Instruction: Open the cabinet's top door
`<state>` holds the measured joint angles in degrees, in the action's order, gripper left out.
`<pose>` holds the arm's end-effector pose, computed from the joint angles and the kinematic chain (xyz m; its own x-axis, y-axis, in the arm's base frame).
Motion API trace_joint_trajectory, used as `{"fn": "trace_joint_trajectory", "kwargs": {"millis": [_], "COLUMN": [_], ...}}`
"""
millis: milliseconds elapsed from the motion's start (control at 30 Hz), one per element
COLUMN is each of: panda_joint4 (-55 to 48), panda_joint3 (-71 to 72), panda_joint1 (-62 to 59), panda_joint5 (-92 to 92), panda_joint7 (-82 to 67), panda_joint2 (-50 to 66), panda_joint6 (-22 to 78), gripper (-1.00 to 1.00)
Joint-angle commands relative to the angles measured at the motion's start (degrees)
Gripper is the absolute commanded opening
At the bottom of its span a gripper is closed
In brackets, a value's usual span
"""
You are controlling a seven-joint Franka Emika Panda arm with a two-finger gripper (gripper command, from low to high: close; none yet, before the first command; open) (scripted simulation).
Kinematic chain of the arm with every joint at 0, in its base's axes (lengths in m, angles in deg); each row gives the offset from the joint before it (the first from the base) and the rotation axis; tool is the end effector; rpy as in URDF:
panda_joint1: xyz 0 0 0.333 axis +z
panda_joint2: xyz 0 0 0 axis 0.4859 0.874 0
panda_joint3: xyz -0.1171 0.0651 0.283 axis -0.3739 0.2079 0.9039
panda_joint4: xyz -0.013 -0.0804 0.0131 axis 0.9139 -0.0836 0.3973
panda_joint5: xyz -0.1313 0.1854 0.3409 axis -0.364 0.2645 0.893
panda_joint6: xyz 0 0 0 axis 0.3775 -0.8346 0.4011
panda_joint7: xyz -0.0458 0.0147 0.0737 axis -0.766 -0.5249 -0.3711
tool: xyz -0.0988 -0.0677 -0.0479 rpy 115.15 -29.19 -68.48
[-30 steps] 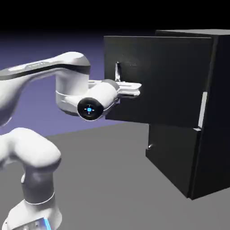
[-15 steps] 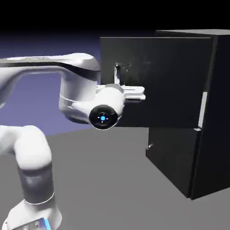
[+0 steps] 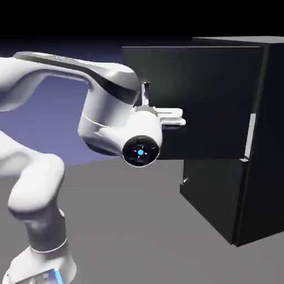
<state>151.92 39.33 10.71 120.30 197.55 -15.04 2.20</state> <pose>0.2866 -0.1458 0.5168 -0.6650 0.2399 -0.7073 -0.6654 0.2396 0.7070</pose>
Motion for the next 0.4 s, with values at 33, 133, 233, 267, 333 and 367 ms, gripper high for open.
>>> {"fn": "trace_joint_trajectory", "kwargs": {"millis": [33, 133, 233, 267, 333, 367], "panda_joint4": [-3.87, -9.81, -15.72, -17.66, -21.45, -23.31], "panda_joint3": [-3.38, -8.02, -12.14, -13.39, -15.69, -16.7], "panda_joint1": [1.71, 4.41, 6.95, 7.71, 9.01, 9.51], "panda_joint5": [-2.6, -5.55, -7.58, -8.09, -8.89, -9.19], "panda_joint7": [-1.52, -3.93, -6.58, -7.52, -9.5, -10.56], "panda_joint2": [4.16, 10.39, 16.62, 18.7, 22.84, 24.93], "panda_joint6": [4.71, 11.54, 18.23, 20.42, 24.73, 26.87], "gripper": [-1.0, -1.0, -1.0, -1.0, -1.0, -1.0]}}
